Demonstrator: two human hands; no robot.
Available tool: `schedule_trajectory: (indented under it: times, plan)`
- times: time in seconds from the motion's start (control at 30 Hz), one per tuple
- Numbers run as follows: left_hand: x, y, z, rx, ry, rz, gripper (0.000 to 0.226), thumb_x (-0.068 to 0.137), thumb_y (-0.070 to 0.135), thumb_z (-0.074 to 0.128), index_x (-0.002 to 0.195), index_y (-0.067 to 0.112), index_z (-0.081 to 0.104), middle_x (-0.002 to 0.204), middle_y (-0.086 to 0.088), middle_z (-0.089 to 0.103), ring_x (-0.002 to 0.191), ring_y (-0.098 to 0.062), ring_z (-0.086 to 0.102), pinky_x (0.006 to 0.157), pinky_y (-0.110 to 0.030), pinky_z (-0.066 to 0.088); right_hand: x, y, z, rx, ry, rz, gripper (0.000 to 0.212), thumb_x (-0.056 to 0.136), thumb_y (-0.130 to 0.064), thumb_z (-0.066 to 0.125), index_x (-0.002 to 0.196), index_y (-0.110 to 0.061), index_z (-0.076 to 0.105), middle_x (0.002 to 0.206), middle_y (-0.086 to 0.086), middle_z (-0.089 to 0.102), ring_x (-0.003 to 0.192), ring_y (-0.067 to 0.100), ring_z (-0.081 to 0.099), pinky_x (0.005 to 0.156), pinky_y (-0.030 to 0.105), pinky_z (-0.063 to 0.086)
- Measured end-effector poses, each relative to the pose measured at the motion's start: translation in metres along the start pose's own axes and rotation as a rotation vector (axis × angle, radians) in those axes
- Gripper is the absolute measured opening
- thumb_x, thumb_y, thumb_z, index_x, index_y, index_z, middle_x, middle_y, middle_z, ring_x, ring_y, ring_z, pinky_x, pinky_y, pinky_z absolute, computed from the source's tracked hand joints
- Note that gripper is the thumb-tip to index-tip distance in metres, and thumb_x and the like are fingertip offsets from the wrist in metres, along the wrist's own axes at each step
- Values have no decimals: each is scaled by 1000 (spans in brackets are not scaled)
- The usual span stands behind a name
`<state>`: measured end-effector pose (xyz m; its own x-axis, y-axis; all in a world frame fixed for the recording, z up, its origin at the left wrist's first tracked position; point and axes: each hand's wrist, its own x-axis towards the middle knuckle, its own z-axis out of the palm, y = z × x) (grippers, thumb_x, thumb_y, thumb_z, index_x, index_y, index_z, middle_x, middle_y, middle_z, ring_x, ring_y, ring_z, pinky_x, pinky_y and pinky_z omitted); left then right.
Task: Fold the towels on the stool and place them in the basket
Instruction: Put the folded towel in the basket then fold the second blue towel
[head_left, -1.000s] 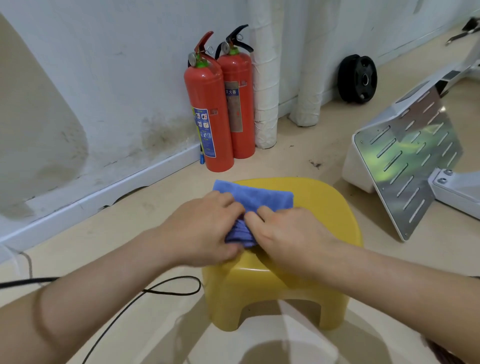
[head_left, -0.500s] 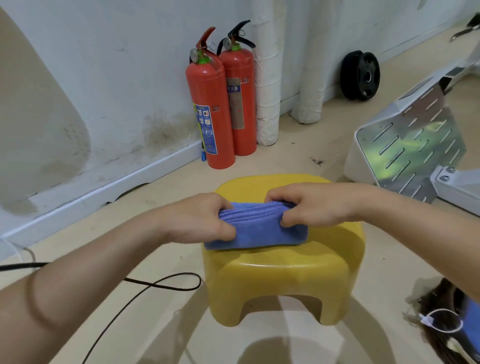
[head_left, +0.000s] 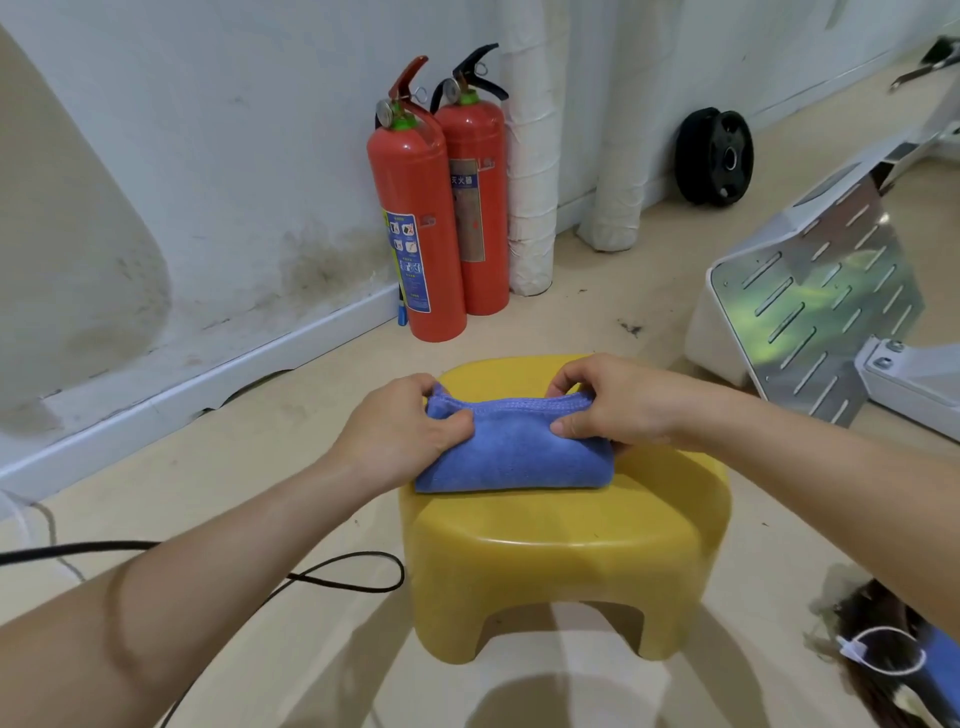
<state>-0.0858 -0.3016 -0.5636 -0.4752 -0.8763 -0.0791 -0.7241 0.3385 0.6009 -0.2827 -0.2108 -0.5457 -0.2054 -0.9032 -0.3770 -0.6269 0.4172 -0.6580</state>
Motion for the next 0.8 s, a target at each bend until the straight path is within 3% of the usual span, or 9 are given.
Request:
schedule_trajectory:
  times: [0.1,0.17,0.23,0.43,0.53,0.6,0.7,0.8]
  plan:
    - [5,-5,-6,136,-59,19,31,79,52,58,82,23,67,71,3,68,72,-15,63,66,-36,50,3,-3,-6,-233,-17,-42,43,84,-33,69,125,-25,56,110,-4,57,101,18,60,90,30,50]
    - [9,-9,-9,149,-117,34,41,78,55,58,81,15,67,68,0,64,65,-15,58,61,-33,44,7,-2,-12,-248,-87,-27,51,83,-36,70,130,-27,54,122,-8,55,115,14,54,102,29,42]
    - [10,-10,-10,86,-184,57,47,71,55,57,81,10,65,73,-6,65,63,-13,53,60,-30,41,11,-2,-14,-203,-190,-27,48,82,-33,72,128,-26,58,123,-13,60,114,11,55,104,32,42]
    - [3,-2,-18,-7,-332,195,25,56,33,64,74,19,53,58,11,50,51,-5,41,49,-20,36,15,-20,-20,-207,-419,-2,48,77,-16,77,121,-20,59,114,-6,64,109,17,61,92,28,50]
    - [0,5,-23,-114,-415,288,28,61,14,70,75,18,46,55,12,42,51,-8,33,45,-21,30,10,-42,-17,-457,-452,-52,61,73,-24,81,124,-26,48,120,-11,53,110,16,55,86,27,50]
    - [1,10,-29,-227,-408,334,26,60,12,67,76,20,49,57,14,44,53,-9,35,47,-21,31,8,-53,-10,-456,-487,-82,64,72,-31,81,126,-27,47,120,-12,57,109,13,59,90,29,51]
    - [17,17,-33,-576,-260,286,26,59,15,62,82,26,57,71,10,58,64,-10,50,60,-24,41,4,-62,-10,-202,-431,-123,38,78,-35,75,110,-23,59,104,-9,71,95,9,68,83,23,54]
    - [34,30,-28,-877,-91,152,29,63,25,69,90,31,61,86,5,67,79,-14,63,72,-35,51,-9,-65,-26,58,-210,-176,12,91,-35,58,96,-24,62,79,-14,71,73,-1,66,62,13,50]
